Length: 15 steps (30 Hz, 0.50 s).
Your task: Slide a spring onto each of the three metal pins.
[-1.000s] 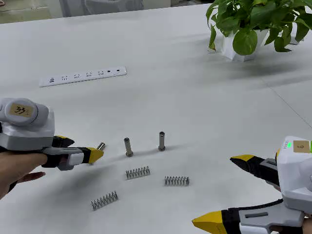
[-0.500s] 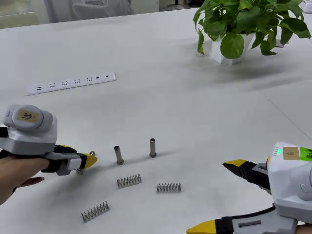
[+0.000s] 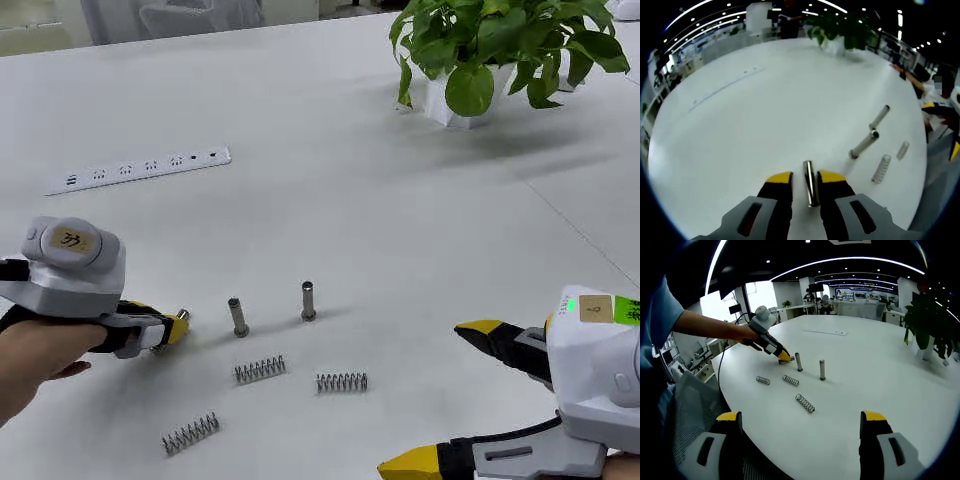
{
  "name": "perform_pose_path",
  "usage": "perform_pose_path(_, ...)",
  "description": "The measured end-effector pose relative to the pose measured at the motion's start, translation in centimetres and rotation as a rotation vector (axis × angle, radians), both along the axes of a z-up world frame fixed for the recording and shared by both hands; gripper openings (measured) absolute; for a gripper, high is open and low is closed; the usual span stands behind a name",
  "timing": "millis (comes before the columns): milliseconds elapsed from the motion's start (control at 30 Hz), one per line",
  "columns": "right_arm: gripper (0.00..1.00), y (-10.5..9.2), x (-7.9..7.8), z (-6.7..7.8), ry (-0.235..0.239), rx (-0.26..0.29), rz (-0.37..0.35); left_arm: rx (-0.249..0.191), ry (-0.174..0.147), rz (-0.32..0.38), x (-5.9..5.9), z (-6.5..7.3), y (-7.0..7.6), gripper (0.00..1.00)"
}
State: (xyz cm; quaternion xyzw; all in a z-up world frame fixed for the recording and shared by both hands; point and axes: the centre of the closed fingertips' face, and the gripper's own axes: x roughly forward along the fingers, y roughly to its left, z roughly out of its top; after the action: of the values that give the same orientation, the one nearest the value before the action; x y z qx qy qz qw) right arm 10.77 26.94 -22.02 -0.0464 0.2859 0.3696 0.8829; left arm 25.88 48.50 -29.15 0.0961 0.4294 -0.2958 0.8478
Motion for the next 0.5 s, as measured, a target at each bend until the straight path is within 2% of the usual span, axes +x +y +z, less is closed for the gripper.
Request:
perform_pose_path(100, 0.99, -0.10, 0.27, 0.49, -0.028, -0.005, -0.008, 0.012, 0.009, -0.005, -0.07, -0.18, -0.19, 0.20)
perform_pose_path(133, 0.99, -0.10, 0.31, 0.60, -0.032, -0.004, -0.010, 0.016, 0.001, -0.010, 0.08, -0.14, -0.31, 0.19)
perform_pose_path(233, 0.99, -0.10, 0.37, 0.78, -0.035, 0.005, -0.017, 0.028, 0.004, -0.017, 0.13, -0.24, -0.54, 0.18)
perform_pose_path(300, 0.99, -0.09, 0.32, 0.73, -0.035, 0.006, -0.017, 0.057, 0.001, -0.028, 0.17, -0.28, -0.50, 0.16)
perform_pose_path(400, 0.99, -0.02, 0.05, 0.44, -0.024, -0.002, -0.013, 0.121, 0.002, -0.058, 0.16, -0.37, -0.47, 0.16)
perform_pose_path(467, 0.99, 0.13, -0.13, 0.44, -0.024, -0.006, -0.006, 0.179, 0.006, -0.090, 0.08, -0.41, -0.48, 0.16)
perform_pose_path(500, 0.99, 0.18, -0.18, 0.43, -0.023, -0.006, -0.004, 0.191, 0.011, -0.099, 0.02, -0.40, -0.66, 0.16)
